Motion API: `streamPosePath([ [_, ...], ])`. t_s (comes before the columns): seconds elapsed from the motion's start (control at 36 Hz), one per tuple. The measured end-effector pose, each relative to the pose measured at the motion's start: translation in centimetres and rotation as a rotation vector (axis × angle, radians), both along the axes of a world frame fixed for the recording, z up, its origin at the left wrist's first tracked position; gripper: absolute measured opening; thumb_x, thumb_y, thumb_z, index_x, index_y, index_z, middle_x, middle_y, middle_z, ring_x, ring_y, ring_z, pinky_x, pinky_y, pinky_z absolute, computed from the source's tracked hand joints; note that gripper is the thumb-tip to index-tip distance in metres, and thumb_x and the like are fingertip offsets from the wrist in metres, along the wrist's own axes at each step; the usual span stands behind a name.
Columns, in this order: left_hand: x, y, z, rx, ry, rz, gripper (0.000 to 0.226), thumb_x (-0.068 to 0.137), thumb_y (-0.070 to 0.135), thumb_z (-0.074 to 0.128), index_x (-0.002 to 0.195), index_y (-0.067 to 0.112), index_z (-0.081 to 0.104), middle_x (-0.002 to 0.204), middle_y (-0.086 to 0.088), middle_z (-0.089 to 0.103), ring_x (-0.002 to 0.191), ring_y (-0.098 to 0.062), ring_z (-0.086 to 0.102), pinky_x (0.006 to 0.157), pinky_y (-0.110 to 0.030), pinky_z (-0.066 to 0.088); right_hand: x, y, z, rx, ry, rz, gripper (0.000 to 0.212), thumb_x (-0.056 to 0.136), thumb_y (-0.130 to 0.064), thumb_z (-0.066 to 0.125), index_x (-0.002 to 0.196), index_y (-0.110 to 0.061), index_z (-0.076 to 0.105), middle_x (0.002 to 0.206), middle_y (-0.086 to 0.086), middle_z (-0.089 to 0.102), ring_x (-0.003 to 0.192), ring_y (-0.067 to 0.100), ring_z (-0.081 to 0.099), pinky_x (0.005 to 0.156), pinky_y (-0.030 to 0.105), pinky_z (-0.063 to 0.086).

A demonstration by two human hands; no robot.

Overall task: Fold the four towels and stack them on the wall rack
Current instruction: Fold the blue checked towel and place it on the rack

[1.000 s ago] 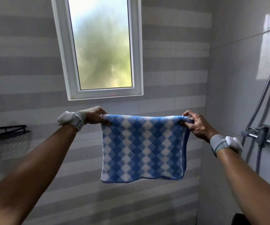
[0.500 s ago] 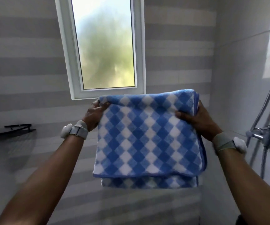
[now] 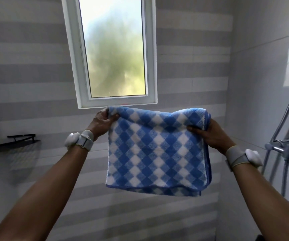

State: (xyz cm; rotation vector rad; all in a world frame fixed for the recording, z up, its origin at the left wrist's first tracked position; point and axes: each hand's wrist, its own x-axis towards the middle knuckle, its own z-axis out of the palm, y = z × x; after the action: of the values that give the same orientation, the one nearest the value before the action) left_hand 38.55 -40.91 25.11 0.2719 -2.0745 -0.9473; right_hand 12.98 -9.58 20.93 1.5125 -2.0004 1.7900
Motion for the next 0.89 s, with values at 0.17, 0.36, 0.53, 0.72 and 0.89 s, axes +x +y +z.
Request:
streamPosePath([
  [0.17,0.1,0.0,-0.6,-0.035,-0.083,0.04,0.021,0.094,0.023,0.064,0.114,0.015,0.067,0.107,-0.006,0.072,0.098,-0.019,0.069,0.085,-0.034,0.057,-0.2,0.1,-0.7,0.067,0.043,-0.062,0.025,0.088,-0.02,0.074,0.11,-0.009,0.07,0.099,0.0,0.075,0.081,-0.001,0.07,0.067,0.013,0.052],
  [0.36,-0.3,-1.2,-2.2,-0.104,-0.135,0.273,0.035,0.086,0.044,0.068,0.115,0.025,0.068,0.109,-0.001,0.07,0.099,-0.021,0.065,0.088,-0.035,0.054,-0.1,-0.1,-0.9,0.149,0.099,-0.11,0.039,0.083,-0.033,0.078,0.114,-0.013,0.068,0.101,0.0,0.074,0.091,0.011,0.072,0.083,0.039,0.06],
  [0.53,-0.4,-1.4,-2.5,0.01,-0.1,0.263,0.023,0.085,0.038,0.072,0.106,0.028,0.07,0.103,-0.004,0.071,0.095,-0.024,0.068,0.087,-0.042,0.057,0.3,-0.6,-0.8,0.18,0.144,-0.286,0.062,0.072,-0.059,0.078,0.116,-0.017,0.065,0.108,0.004,0.064,0.095,0.022,0.066,0.081,0.034,0.052],
  [0.72,-1.1,-3.4,-3.3,0.152,-0.101,0.253,0.063,0.064,0.058,0.072,0.118,0.025,0.067,0.101,-0.002,0.074,0.093,-0.022,0.071,0.088,-0.045,0.058,0.8,-1.3,-0.9,0.34,0.245,-0.494,0.048,0.087,-0.05,0.068,0.124,-0.02,0.064,0.11,0.018,0.066,0.1,0.041,0.063,0.079,0.038,0.048],
  [0.89,-1.5,-3.5,-3.9,0.186,-0.101,0.308,0.06,0.065,0.055,0.076,0.116,0.024,0.07,0.106,0.0,0.073,0.098,-0.018,0.069,0.092,-0.039,0.057,1.2,-1.6,-1.8,0.295,0.195,-0.594,0.032,0.086,-0.049,0.068,0.104,-0.023,0.07,0.1,0.013,0.074,0.092,0.039,0.067,0.073,0.037,0.05],
])
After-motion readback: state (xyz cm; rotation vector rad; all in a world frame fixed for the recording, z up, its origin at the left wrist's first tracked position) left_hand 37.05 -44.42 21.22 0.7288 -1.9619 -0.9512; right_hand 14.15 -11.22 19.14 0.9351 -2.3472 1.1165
